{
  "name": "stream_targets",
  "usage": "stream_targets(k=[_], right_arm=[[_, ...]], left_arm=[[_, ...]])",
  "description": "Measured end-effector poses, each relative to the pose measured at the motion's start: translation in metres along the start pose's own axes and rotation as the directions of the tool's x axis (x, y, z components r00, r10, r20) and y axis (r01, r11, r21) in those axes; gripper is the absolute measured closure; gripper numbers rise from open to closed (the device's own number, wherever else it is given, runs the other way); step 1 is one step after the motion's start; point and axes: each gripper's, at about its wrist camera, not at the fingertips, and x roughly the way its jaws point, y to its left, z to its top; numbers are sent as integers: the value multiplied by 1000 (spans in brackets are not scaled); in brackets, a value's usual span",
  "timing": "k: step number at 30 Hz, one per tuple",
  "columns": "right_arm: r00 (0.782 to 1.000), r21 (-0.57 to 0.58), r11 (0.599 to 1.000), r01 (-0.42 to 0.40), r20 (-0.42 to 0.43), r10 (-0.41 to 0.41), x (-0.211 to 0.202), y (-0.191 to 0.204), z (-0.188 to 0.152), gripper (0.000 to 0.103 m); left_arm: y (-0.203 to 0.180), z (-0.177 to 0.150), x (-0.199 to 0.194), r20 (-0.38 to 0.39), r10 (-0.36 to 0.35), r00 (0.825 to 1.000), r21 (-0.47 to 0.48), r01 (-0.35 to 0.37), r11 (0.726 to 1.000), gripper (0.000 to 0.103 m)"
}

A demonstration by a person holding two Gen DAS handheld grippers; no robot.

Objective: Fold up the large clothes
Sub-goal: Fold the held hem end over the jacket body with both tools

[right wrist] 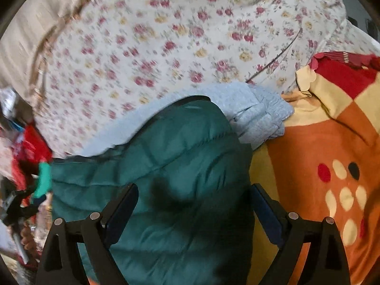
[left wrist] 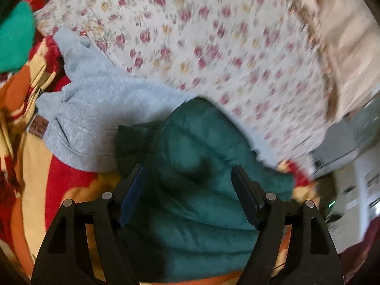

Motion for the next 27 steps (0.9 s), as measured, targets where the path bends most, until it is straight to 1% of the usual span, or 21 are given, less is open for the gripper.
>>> stream_targets(k=[1,2,3,4,5,6,7,8,9,10,12,14,17,20,22,25,26,27], right_arm=[[1000,-4,1000,20,-13,-20,8,-1,4,11],[999,-7,999,31,-23,-31,16,-1,7,17],[999,-4,999,39,-35,-39,25,-2,11,25],[998,3,999,44,-42,-44,30,-2,13,29],[998,18,999,43,-45,-42,36,-4,15,39],[998,34,999,37,-46,-36,40,-5,16,44],[999,40,999,35,-43,-34,41,-3,17,53],[999,40,999,35,-33,-34,41,-2,18,61],[999,28,999,39,-13,-38,40,3,19,66],[999,13,999,44,0,-44,38,9,21,68],[998,-16,998,54,24,-53,36,20,29,74],[997,-16,998,59,42,-59,38,27,39,75],[996,-2,998,70,58,-70,46,31,51,75],[994,21,995,96,41,-97,66,26,58,75],[995,42,994,98,22,-99,79,19,57,74],[999,95,994,49,14,-51,91,2,50,69],[999,109,993,34,19,-36,92,-2,48,63],[1000,135,991,13,23,-16,93,-8,47,57]], left_arm=[[-2,3,13,-18,25,1000,25,-25,999,28],[-5,6,26,-34,52,998,53,-50,997,28],[-6,8,32,-37,70,997,71,-68,995,28],[-9,11,43,-36,100,994,93,-96,991,28],[-11,14,52,-39,122,992,107,-117,987,29],[-12,15,60,-56,148,987,117,-140,983,33],[-13,15,66,-75,183,980,137,-171,976,42],[-15,15,70,-86,209,974,164,-193,967,56],[-18,14,68,-75,222,972,185,-206,961,61],[-20,16,65,-57,236,970,200,-220,955,62],[-19,25,62,-50,249,967,194,-236,952,67],[-17,35,64,-51,263,964,184,-249,951,67],[-21,46,76,-38,323,946,214,-308,927,67],[-22,51,97,-32,370,928,234,-353,906,67],[-17,50,107,-26,376,926,231,-361,903,66],[-9,44,115,-5,371,929,227,-360,905,59],[-6,43,116,6,371,929,220,-363,905,51],[-2,41,115,15,376,927,206,-371,906,41]])
